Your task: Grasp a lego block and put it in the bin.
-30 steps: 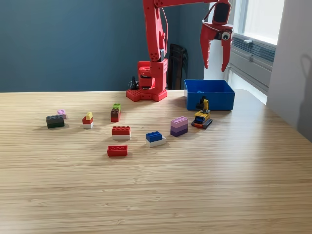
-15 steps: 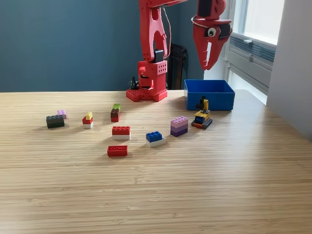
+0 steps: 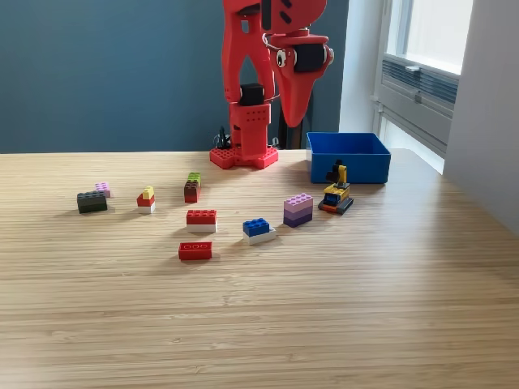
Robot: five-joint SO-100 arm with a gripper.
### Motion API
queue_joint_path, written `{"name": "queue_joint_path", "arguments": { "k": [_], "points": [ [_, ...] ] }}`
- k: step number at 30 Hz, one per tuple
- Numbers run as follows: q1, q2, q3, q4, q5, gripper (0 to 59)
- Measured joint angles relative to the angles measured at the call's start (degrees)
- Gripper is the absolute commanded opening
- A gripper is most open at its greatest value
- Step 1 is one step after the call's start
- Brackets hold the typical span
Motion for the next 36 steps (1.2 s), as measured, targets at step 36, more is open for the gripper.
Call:
{"name": "queue_joint_path", "arguments": {
  "k": [36],
  "points": [
    [13.27,0.18,13.8,-11.34,5.54,0.1]
  ]
}}
